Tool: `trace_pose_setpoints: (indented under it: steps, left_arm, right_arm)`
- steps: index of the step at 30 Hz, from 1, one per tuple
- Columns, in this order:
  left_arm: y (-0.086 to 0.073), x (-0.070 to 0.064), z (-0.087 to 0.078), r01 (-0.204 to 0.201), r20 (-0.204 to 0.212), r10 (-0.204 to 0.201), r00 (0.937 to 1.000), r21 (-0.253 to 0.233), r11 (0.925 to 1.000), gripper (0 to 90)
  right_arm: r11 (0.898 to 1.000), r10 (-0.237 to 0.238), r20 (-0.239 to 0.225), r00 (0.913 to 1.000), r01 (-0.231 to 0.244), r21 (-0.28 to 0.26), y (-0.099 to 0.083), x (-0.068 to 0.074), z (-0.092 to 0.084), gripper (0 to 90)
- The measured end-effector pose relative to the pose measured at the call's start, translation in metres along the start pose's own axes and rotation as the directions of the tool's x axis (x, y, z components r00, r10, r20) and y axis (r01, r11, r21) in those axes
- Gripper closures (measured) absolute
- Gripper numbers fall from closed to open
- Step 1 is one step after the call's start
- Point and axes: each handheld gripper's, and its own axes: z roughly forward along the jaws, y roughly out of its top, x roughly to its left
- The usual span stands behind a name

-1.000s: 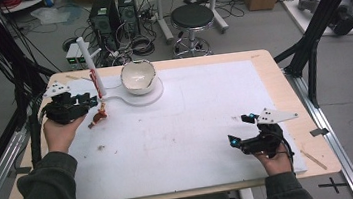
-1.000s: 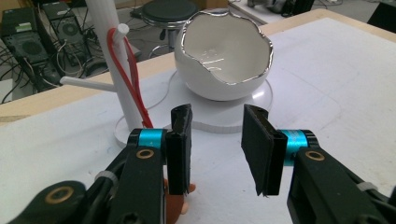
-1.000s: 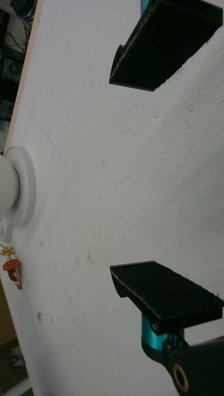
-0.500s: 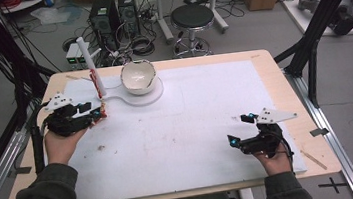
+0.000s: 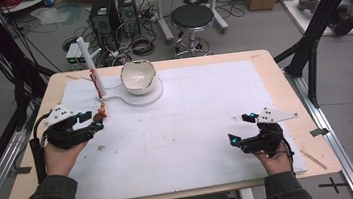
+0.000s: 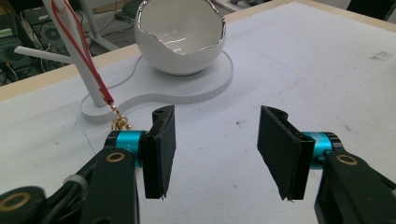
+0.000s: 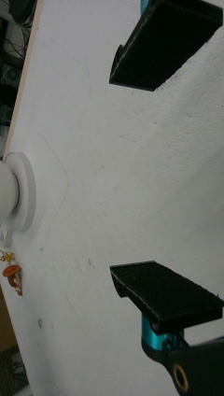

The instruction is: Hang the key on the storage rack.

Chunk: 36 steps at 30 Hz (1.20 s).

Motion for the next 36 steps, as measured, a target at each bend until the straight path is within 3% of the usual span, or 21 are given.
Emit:
trace_pose_setpoints:
  steps: [16,36]
  left_arm:
    - [-0.012,-0.014,-0.015,-0.009,0.042,0.010,0.9991,-0.029,0.9995,37.0]
    - [-0.030,-0.032,-0.028,-0.026,0.064,0.027,0.9976,-0.025,0.9994,30.7]
  right_arm:
    - [1.000,0.008,0.038,0.9993,-0.007,-0.013,0.000,-0.001,-0.004,7.3]
    - [1.000,0.011,0.066,0.9978,-0.010,-0.023,0.000,-0.002,-0.006,7.3]
